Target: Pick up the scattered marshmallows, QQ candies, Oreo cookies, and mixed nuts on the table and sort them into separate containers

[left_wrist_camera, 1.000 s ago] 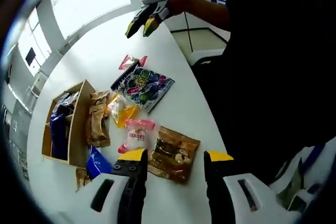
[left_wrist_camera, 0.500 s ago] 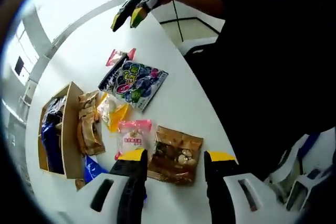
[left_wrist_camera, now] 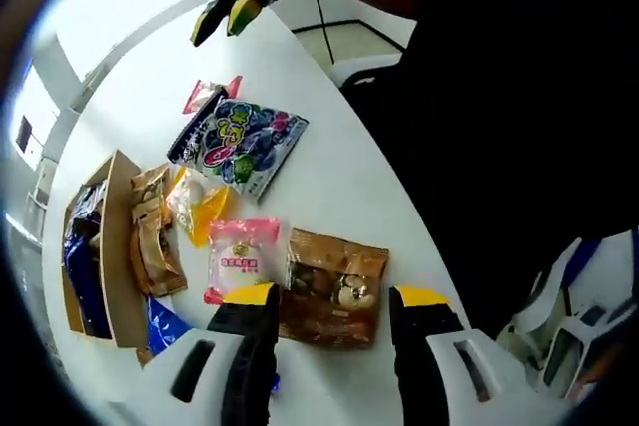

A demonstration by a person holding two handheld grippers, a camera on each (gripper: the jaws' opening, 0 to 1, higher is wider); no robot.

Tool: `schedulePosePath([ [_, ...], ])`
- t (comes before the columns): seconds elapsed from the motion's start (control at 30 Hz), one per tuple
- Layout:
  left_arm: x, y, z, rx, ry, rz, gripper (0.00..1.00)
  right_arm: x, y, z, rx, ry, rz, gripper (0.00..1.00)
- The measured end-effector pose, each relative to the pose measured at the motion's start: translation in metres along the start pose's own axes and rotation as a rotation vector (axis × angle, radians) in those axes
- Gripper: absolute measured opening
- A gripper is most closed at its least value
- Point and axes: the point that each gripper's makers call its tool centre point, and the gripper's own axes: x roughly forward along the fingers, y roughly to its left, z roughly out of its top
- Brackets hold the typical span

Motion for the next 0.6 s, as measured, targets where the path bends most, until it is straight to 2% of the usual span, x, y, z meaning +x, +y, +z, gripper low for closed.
schedulePosePath([
  [0.37, -0.0002, -0.0022, -0.0013, -0.033, -0.015, -0.028, 0.43, 0.0037, -0.0017, -0.002, 0.01, 0.001, -0.003, 0.28],
  [0.6, 0.0017, -0.0049, 0.0037, -0.049, -0.057, -0.02, 0.36, 0.0058, 0.0006, -0.0017, 0.009, 0.001, 0.002, 0.28],
])
